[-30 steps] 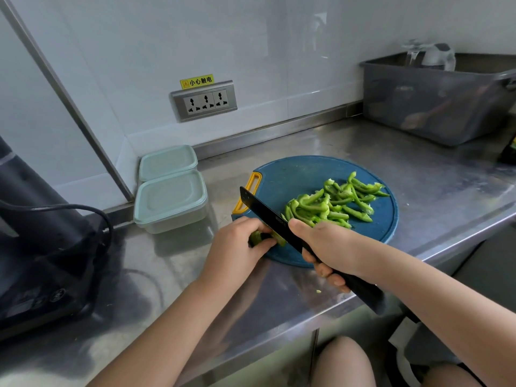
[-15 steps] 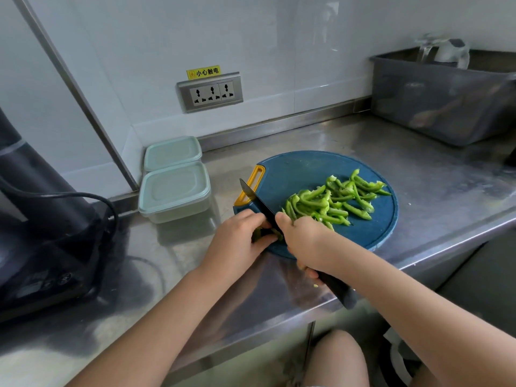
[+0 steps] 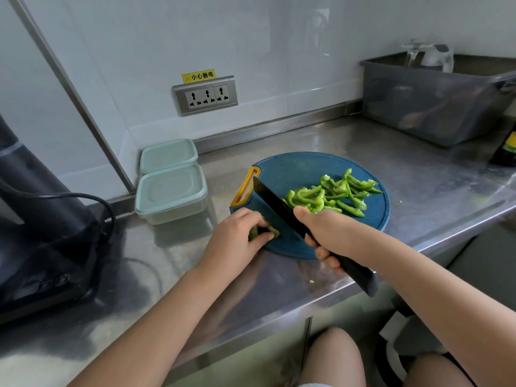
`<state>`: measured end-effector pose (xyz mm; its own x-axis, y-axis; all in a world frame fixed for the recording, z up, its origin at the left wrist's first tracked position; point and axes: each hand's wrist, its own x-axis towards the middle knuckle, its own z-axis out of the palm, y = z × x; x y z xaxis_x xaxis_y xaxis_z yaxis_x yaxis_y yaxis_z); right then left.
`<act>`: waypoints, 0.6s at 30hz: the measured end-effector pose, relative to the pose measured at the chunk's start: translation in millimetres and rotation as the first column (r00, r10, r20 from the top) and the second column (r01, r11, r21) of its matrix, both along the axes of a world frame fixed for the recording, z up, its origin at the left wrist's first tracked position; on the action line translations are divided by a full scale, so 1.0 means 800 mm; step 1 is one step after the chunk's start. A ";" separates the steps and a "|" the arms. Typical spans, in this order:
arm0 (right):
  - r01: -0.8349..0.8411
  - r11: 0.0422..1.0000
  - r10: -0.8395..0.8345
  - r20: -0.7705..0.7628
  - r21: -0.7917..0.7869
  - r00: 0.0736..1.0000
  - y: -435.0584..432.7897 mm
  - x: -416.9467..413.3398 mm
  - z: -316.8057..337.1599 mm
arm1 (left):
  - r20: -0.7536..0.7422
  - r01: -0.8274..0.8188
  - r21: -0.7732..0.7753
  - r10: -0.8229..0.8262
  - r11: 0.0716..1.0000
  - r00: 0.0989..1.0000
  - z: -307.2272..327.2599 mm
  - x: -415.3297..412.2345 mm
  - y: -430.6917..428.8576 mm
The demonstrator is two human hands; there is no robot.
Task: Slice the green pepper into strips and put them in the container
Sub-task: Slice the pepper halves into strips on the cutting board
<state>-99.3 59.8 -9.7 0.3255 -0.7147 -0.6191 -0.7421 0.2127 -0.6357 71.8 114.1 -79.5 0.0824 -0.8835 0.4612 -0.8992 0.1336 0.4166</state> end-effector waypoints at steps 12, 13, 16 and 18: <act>-0.123 0.991 0.120 0.073 0.042 0.990 -0.001 -0.001 0.001 | -0.017 -0.040 -0.063 0.039 0.997 0.999 0.000 -0.002 0.001; -0.121 0.992 0.118 0.074 0.042 0.990 0.000 -0.001 0.000 | -0.015 -0.041 -0.069 0.041 0.997 0.999 0.000 -0.002 0.001; -0.105 0.993 0.099 0.101 0.056 0.990 0.001 0.001 -0.003 | -0.018 -0.044 -0.073 0.042 0.996 0.999 -0.001 -0.002 0.000; -0.092 0.992 0.082 0.121 0.084 0.989 0.003 0.002 -0.004 | -0.024 -0.049 -0.074 0.048 0.996 0.999 -0.001 -0.002 0.000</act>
